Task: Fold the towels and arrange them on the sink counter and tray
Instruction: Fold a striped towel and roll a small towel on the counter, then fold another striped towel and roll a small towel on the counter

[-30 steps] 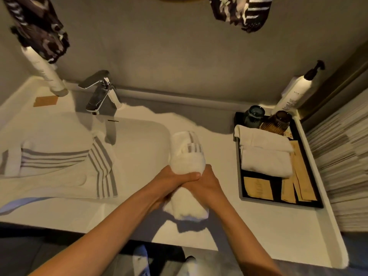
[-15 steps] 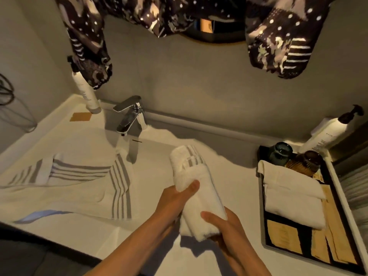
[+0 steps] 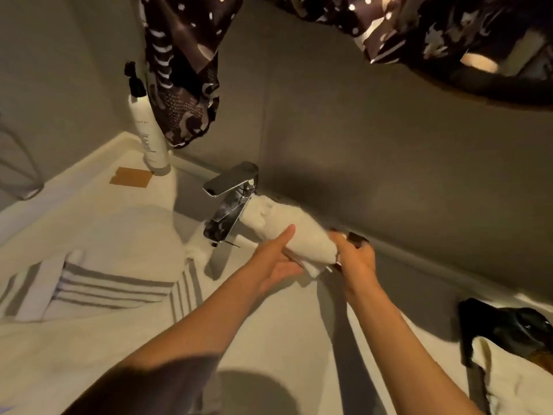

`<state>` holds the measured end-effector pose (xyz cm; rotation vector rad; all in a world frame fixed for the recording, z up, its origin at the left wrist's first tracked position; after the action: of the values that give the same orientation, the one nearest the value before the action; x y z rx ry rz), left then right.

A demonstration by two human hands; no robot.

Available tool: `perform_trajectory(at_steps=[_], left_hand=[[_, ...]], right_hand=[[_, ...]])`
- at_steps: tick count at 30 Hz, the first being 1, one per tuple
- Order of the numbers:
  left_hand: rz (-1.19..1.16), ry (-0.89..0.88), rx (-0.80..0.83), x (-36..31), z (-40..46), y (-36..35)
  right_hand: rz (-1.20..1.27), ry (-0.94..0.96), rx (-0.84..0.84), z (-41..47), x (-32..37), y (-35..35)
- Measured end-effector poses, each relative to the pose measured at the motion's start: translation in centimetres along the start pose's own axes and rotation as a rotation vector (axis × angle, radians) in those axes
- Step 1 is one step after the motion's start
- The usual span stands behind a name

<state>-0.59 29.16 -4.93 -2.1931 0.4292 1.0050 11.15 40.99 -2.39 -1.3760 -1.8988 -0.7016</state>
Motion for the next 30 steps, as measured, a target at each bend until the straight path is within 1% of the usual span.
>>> perform_trajectory(at_steps=[1,2,3,5,6,7,9,11,13,16,18,20,22,26,30], left_hand=[[0.17,0.026,-0.021,-0.4,1.3,0.5],[0.279,0.044,-0.058,-0.7,2.8,1.1],[0.326,0.044,-0.079,-0.9,3.9,1.5],[0.325,0.022,-0.079,-1.0,4.9,1.0],[0.302,0.036,-0.054,-0.6,4.9,0.5],[0.278,0.063,-0.018,-0.3,4.5,0.0],[0.269,0.134,0.05,0.6,3.1,-0.3],[0.288,0.14,0.074,1.4,1.6,0.4],[0.323,0.098,0.052,1.7,0.6,1.3],[0.419,0.092,0.018,2.3,-0.8,2.5],[0.46,0.116,-0.01,2.6,-2.3,3.5],[0.484,0.142,-0.023,2.6,-4.2,4.2],[0.553,0.138,-0.048,2.1,-6.6,5.0],[0.796,-0.006,-0.123,-0.8,-12.3,9.1],[0.914,-0.082,-0.241,-3.0,-17.8,15.7]], right_hand=[[-0.052,0.014,-0.064,1.5,0.5,-1.0],[-0.101,0.028,-0.113,2.8,0.9,-2.0],[-0.128,0.032,-0.147,3.8,0.7,-2.8],[-0.15,0.074,-0.192,3.6,0.1,-3.4],[-0.194,0.142,-0.23,2.8,-0.2,-3.3],[-0.254,0.233,-0.268,1.7,-0.3,-3.0],[-0.381,0.487,-0.319,-1.0,-0.2,-2.3],[-0.506,0.684,-0.328,-3.4,-0.1,-1.9],[-0.607,0.788,-0.322,-4.5,-0.3,-1.3],[-0.642,0.872,-0.262,-5.8,-0.6,-0.5],[-0.613,0.838,-0.228,-7.3,-1.3,0.0],[-0.593,0.764,-0.184,-9.0,-2.4,0.4],[-0.657,0.702,-0.097,-9.9,-3.5,0.2],[-0.908,0.598,0.15,-10.5,-6.8,-3.6],[-0.882,0.455,0.315,-14.5,-11.6,-8.6]])
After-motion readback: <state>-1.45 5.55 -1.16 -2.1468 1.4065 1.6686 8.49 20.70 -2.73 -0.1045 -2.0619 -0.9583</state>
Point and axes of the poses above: each hand's wrist, its own z-axis towards the middle knuckle, its own y-axis out of the back of the hand, x = y × z, the point moved 5 cm from there along z, towards the middle knuckle, and after that the axes turned 11 degrees about -y, right-handed, at the moved point
